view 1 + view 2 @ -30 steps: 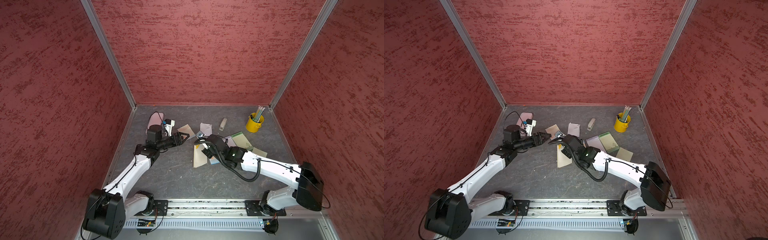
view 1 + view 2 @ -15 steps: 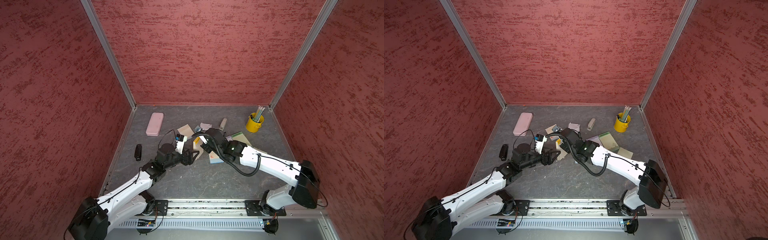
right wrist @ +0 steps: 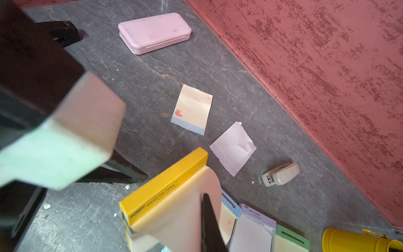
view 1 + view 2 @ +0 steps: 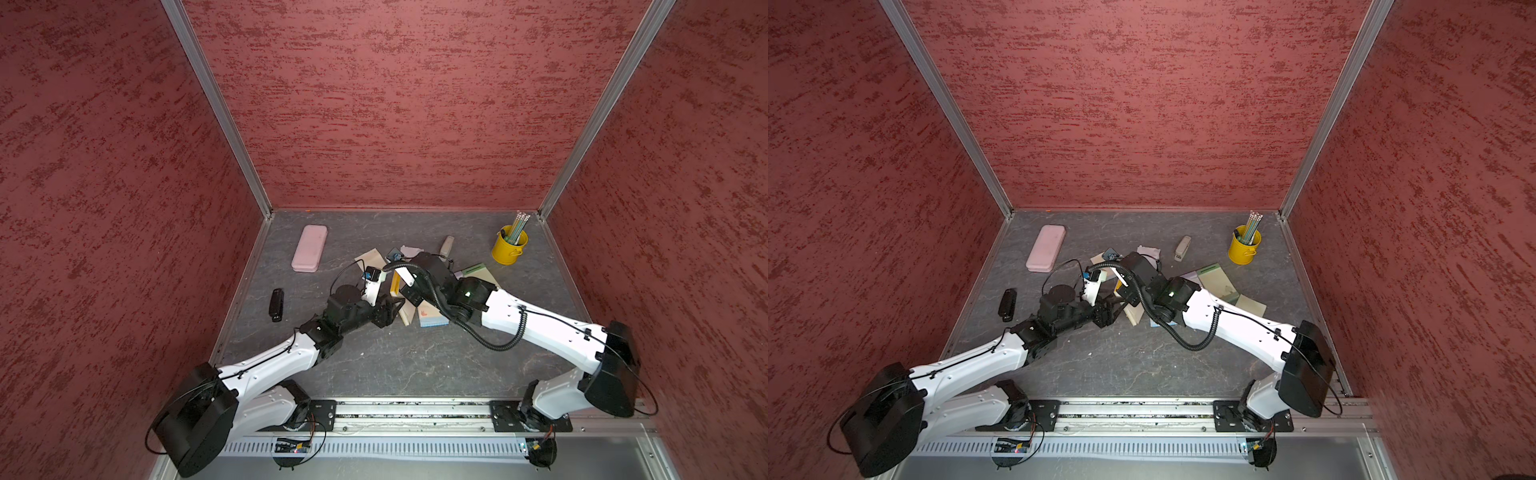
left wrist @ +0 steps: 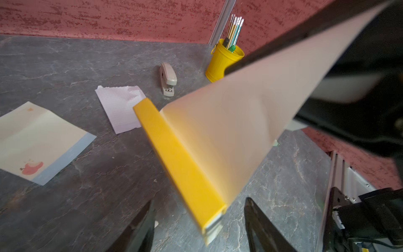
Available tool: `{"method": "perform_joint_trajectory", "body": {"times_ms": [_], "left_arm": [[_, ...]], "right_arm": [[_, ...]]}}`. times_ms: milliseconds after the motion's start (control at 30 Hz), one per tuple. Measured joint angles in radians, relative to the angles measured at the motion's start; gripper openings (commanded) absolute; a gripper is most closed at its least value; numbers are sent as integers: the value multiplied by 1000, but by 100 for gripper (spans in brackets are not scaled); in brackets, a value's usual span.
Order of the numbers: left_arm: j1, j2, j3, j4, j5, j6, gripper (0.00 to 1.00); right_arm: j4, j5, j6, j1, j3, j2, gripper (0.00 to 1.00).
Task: Tear off pages from different memo pads
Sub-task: Tear off the paper from the memo pad.
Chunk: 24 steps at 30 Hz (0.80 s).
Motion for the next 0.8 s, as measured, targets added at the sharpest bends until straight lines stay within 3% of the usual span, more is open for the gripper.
{"method": "perform_joint_trajectory", "body": {"times_ms": [300,633,800], "left_arm": [[20,26,1,53,11,7,32],[43,26,1,68,34,6,1],[60,26,2,72,66,-6,0]], "right_arm": [[-10,-29,22,0,1,-39,0],[-11,-32,37,-1,1,-48,0],[-10,-9,32,-7,1,-50,0]]}}
